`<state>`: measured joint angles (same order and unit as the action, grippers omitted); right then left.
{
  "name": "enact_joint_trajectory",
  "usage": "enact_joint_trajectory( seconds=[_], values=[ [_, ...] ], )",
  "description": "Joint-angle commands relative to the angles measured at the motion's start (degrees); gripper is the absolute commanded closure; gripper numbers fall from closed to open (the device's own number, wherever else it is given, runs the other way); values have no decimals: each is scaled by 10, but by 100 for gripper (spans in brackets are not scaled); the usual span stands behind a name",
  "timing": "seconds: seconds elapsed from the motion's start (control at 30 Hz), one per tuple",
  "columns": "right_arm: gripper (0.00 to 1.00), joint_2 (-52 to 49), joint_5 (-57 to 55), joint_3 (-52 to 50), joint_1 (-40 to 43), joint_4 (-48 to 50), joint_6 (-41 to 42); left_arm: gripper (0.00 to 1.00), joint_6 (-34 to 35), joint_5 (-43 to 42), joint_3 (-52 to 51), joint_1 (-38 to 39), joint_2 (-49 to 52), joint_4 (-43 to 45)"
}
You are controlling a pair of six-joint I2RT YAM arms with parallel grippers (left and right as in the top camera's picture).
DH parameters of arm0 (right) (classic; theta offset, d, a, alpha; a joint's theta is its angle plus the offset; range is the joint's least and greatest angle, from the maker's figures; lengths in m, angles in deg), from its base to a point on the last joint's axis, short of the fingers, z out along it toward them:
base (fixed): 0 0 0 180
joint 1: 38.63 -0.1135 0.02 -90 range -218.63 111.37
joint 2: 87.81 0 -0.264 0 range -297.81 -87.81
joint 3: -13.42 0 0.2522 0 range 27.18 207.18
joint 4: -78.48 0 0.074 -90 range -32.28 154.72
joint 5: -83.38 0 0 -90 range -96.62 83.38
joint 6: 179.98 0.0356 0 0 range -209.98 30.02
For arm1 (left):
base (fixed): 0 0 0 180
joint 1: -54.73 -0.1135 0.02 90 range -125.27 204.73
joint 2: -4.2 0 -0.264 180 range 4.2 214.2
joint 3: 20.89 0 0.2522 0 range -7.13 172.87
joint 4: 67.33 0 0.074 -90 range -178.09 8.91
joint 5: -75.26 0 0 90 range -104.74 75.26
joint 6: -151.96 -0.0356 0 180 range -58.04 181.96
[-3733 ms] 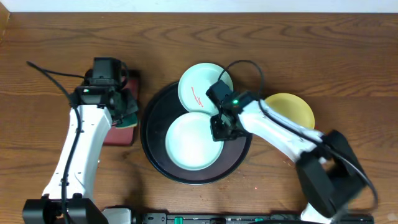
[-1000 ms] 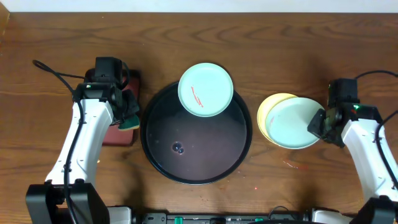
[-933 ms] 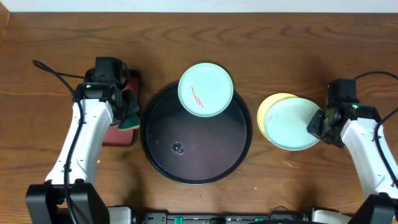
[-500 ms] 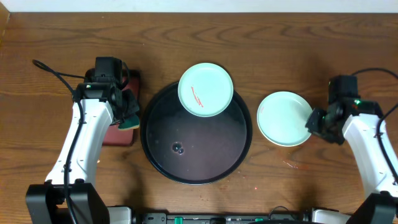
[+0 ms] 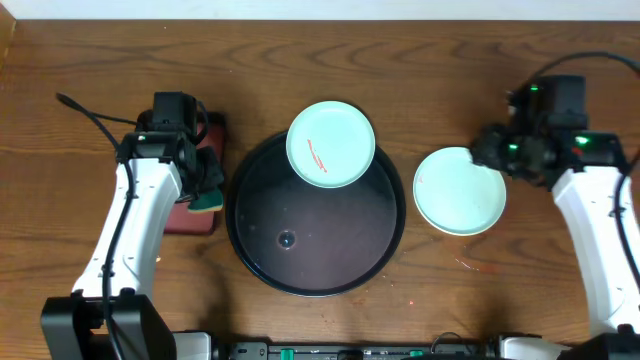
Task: Clean dirty plates on tray and stack at the side
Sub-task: 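Release the green plate and raise the right gripper, then move the right gripper to the last green plate and drag it onto the tray center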
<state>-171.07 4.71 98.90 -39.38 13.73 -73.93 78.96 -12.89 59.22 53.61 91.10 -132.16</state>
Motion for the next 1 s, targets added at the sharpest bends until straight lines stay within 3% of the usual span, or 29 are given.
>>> enact_joint_trajectory(
  seconds=[0.0, 0.37, 0.7, 0.97],
  values=[
    [50, -16, 27, 8, -47, 31, -11, 93, -25, 3, 45, -2, -1, -5],
    [50, -126, 45, 12, -148, 160, 24, 93, -50, 11, 82, -5, -1, 0],
    [52, -219, 30, 32, -193, 186, 84, 92, -49, 17, 81, -30, -1, 1],
    [54, -237, 30, 32, -213, 185, 100, 93, -49, 16, 81, -30, -1, 23]
  ],
)
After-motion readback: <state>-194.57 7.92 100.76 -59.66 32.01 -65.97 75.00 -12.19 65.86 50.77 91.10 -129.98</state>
